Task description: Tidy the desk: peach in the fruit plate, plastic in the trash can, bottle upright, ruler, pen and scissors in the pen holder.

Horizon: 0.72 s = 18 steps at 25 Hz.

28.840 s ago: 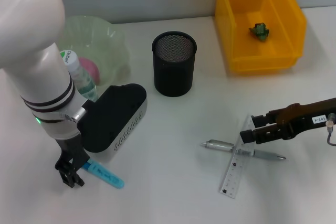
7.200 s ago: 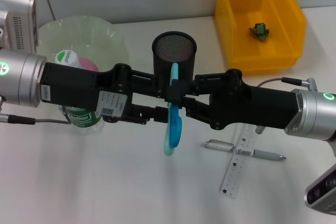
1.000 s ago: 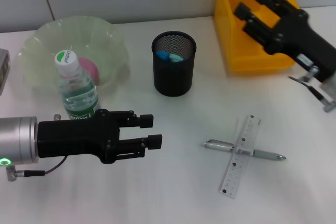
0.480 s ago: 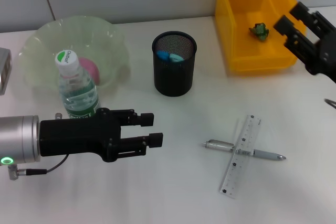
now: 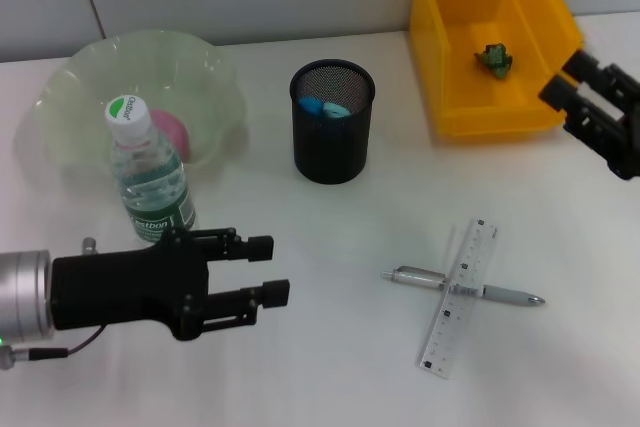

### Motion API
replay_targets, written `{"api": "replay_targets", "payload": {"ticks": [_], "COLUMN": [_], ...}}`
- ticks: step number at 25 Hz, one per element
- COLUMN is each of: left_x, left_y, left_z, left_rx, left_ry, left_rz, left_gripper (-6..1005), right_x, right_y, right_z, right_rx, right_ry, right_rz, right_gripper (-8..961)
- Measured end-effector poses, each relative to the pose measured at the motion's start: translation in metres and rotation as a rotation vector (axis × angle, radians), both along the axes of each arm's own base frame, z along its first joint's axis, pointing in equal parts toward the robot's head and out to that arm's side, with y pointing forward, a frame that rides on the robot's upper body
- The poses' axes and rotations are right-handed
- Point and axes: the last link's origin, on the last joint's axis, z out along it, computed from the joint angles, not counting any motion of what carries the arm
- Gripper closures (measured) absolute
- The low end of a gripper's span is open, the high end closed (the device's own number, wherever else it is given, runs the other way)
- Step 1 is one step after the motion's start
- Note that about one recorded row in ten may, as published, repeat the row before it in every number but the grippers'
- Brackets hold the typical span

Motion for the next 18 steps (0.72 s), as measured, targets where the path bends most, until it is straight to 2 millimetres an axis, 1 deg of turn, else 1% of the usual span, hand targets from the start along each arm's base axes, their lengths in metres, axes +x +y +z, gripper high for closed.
{"api": "replay_targets", "payload": {"ticks": [4, 10, 18], "left_x": [0.0, -0.001, -0.001], "left_y": [-0.004, -0.006, -0.006], "left_z": [-0.001, -0.004, -0.005], "left_rx": [-0.008, 0.002, 0.012], "left_ry": [0.002, 0.013, 0.006], "left_rz": [-0.023, -0.055, -0.058], "left_gripper": [408, 409, 409], "right_x": [0.001, -0.006, -0.025], "right_y": [0.001, 0.007, 0.022], "right_z": [0.009, 0.024, 0.046], "right_rx": [-0.136, -0.273, -0.472], "right_ry": [-0.033, -0.092, -0.14], "right_rz": [0.01, 0.017, -0.054], "right_gripper": [321, 321, 322]}}
